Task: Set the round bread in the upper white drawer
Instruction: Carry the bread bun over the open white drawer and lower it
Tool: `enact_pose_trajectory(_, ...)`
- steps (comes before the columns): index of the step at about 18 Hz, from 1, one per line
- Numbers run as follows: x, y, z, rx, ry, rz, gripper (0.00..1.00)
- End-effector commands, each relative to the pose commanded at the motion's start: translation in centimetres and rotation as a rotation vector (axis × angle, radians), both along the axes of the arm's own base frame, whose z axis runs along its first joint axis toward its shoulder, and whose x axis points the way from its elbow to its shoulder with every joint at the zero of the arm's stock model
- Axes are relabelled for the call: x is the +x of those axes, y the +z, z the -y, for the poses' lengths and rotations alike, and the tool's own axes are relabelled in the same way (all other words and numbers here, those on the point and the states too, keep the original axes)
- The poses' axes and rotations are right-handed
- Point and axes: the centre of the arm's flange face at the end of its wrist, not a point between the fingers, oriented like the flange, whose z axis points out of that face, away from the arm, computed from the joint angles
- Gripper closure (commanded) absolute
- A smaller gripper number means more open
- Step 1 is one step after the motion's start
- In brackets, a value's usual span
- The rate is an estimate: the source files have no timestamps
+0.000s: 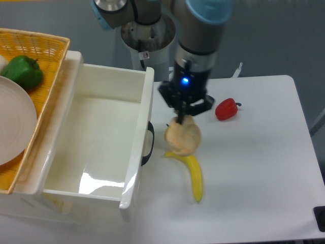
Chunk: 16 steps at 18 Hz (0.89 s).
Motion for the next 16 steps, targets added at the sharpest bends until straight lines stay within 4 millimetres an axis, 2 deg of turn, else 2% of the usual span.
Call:
enact_pose_trajectory(7, 5.7, 0.0, -3.4, -0.001, -0.025, 0.03, 1.0)
enact_pose_trajectory(10, 8.0, -0.8, -4.3, -0.008, -0.069, 0.032, 0.5)
enact_pose_trajectory(11, 8.6, -1.2, -4.5, -0.014, -0.078, 0.033, 0.07)
enact_pose_trajectory(12, 9.5, -1.4, -4.5, -0.018, -0.091, 0.032, 0.0)
enact_pose_trajectory(16, 11.8, -1.4, -4.7, -0.036, -0.129, 0.008, 0.0)
